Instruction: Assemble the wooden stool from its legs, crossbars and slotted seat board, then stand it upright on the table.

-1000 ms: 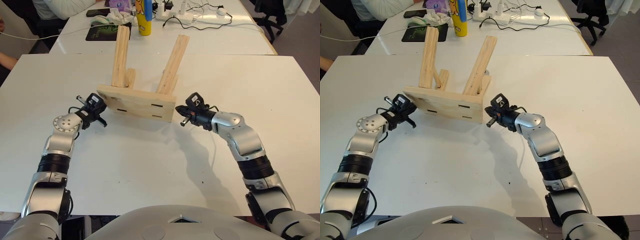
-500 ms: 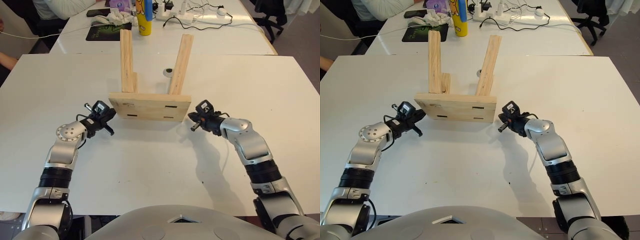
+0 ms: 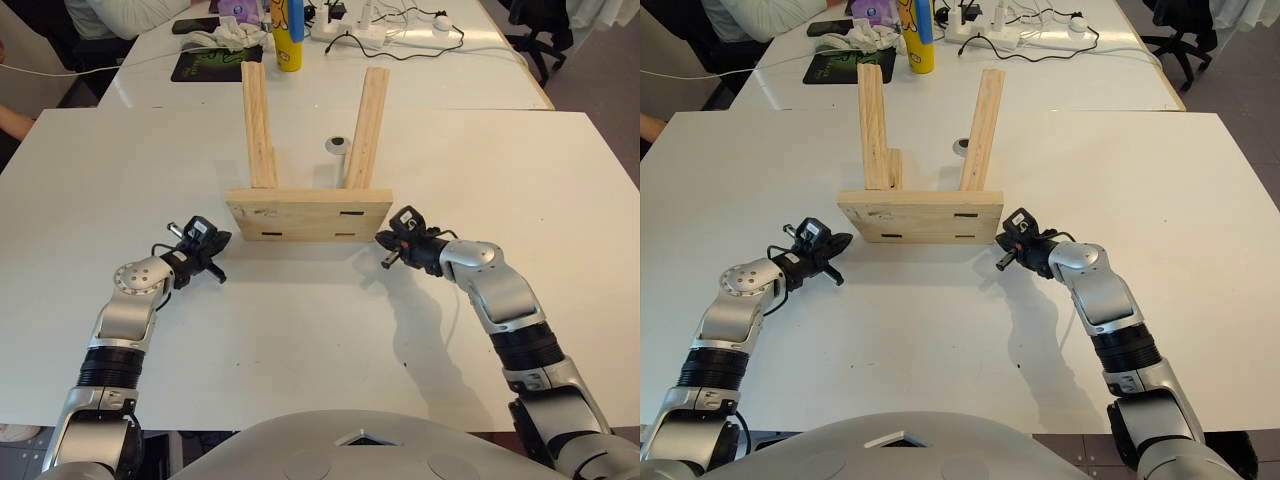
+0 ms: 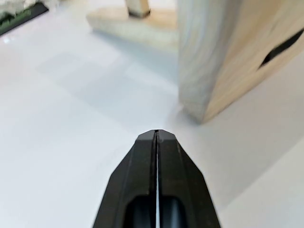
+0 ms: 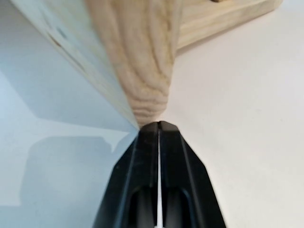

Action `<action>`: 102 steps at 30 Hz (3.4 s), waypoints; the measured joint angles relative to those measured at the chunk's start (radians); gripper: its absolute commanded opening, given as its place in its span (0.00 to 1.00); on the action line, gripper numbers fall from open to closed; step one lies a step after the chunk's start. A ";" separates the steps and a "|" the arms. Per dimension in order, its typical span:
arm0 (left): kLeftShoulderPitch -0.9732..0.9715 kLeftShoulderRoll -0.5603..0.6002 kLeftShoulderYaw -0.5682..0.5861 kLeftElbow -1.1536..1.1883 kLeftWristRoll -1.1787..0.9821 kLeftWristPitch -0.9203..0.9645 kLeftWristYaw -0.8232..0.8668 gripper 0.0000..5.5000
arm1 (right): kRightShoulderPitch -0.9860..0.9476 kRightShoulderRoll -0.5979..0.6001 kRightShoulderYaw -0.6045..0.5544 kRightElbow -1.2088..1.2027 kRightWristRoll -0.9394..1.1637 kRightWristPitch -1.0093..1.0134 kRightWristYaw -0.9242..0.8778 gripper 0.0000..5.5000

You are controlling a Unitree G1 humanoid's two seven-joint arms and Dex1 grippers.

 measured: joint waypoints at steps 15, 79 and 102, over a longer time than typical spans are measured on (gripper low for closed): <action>-0.003 -0.043 -0.038 -0.011 0.000 -0.018 -0.003 0.00 | 0.000 0.004 0.009 0.025 0.000 -0.038 0.001 0.00; -0.198 0.040 0.206 -0.561 -0.138 0.377 0.022 0.00 | -0.318 -0.069 -0.244 -0.240 0.154 0.151 0.030 0.00; -0.056 -0.254 0.252 -0.286 -0.038 -0.036 0.496 0.00 | -0.112 0.206 -0.383 0.186 0.002 -0.624 -0.441 0.00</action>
